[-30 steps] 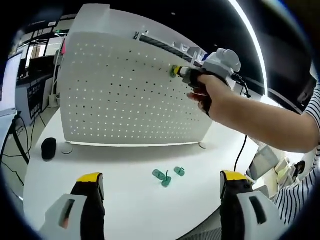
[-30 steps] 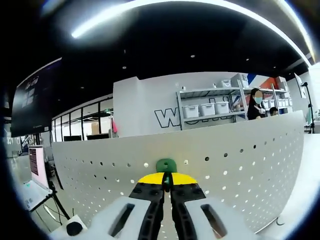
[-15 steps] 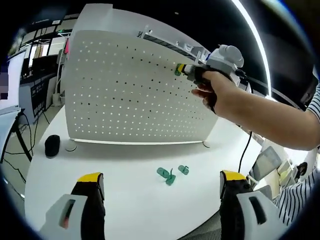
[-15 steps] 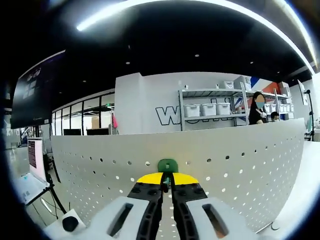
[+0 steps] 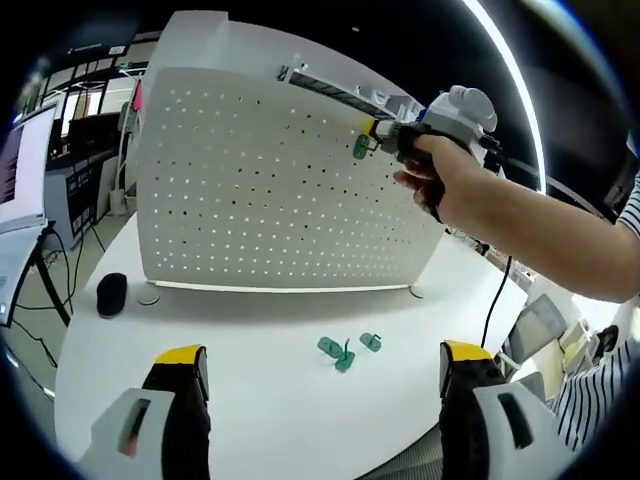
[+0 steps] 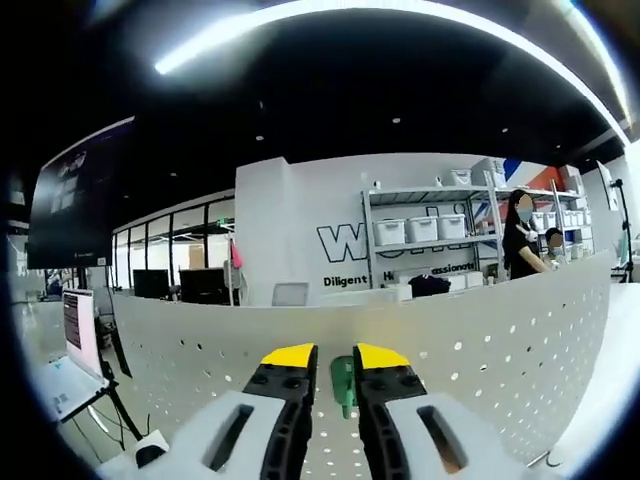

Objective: Insert the hook assembly into the mounting plate slot until the hook locks in place.

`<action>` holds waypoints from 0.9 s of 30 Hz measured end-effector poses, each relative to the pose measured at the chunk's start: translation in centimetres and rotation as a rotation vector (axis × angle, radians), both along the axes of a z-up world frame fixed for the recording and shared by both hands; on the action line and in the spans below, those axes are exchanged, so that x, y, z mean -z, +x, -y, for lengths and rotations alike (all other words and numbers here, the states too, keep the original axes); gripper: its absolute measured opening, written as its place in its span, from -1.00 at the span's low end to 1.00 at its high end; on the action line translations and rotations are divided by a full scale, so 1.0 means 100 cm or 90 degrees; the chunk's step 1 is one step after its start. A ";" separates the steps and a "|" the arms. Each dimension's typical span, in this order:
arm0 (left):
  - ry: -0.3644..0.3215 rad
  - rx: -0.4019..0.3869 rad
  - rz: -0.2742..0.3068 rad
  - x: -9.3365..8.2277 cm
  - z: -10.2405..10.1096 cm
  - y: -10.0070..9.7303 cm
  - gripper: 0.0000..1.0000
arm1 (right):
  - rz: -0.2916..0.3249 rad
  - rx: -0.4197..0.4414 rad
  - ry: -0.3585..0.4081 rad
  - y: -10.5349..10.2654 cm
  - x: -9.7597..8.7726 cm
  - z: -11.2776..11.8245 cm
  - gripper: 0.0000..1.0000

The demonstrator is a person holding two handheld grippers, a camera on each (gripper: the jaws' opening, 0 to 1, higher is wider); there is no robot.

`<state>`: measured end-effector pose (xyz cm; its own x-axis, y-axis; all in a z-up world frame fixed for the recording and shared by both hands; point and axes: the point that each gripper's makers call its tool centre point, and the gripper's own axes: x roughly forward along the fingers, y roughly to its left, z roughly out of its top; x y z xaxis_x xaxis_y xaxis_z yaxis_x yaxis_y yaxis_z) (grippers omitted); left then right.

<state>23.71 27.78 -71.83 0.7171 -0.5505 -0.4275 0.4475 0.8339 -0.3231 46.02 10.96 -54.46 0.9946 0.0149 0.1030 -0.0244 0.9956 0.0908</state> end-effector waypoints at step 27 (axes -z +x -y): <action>0.006 -0.001 0.003 -0.001 -0.004 -0.017 0.95 | -0.062 -0.009 0.003 -0.064 0.039 0.051 -0.45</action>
<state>22.05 28.23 -71.71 0.7197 -0.5457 -0.4291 0.4476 0.8373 -0.3140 39.58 5.85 -58.41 0.9996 0.0290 0.0058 -0.0294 0.9948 0.0978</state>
